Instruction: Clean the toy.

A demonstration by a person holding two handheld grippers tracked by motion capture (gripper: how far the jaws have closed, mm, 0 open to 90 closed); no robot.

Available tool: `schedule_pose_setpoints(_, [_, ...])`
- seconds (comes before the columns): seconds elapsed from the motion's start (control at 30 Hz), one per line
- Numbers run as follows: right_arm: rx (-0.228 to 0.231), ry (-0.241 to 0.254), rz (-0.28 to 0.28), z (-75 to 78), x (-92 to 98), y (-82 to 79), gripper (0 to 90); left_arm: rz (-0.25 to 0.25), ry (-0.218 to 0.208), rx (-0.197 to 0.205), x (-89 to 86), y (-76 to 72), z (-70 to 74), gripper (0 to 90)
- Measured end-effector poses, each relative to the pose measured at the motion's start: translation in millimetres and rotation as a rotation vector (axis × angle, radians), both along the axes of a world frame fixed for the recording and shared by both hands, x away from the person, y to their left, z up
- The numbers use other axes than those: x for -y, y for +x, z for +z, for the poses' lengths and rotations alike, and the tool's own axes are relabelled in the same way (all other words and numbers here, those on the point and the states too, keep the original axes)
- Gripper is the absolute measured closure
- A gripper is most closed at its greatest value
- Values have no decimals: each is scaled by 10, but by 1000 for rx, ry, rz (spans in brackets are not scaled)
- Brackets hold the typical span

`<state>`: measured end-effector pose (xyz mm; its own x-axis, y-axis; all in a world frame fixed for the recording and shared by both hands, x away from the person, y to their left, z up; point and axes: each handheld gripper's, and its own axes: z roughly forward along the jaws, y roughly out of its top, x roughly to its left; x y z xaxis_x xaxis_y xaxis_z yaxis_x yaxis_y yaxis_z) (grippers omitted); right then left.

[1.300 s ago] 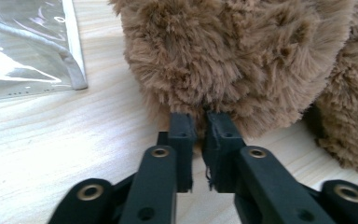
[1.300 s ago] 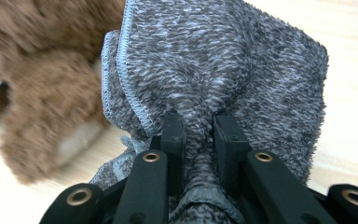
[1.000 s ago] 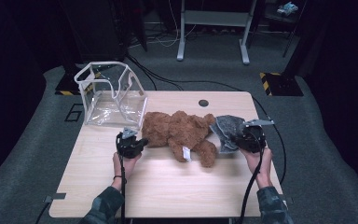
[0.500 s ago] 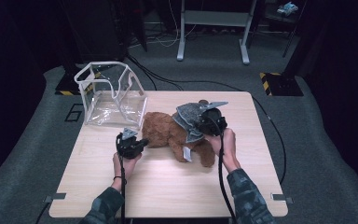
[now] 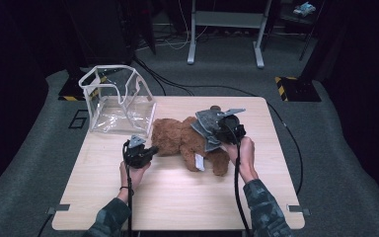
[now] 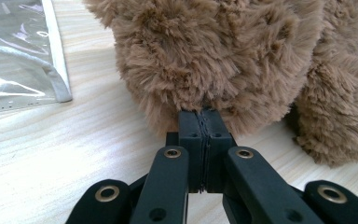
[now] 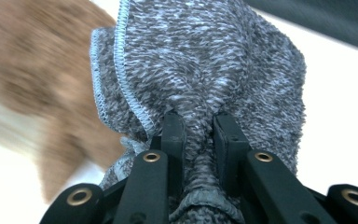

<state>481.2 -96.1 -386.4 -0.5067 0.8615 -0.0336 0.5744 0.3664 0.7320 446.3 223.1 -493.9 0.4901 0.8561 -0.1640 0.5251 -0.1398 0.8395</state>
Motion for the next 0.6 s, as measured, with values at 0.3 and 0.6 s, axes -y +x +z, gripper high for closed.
schedule_pose_setpoints(0.3, [-18, 13, 177, -34, -827, 64, 767, -11, 7, 0, 16, -3, 10, 890])
schedule_pose_setpoints(0.6, [-39, -57, 122, -195, -726, 113, 767, -11, -7, 4, -5, -1, 20, 890])
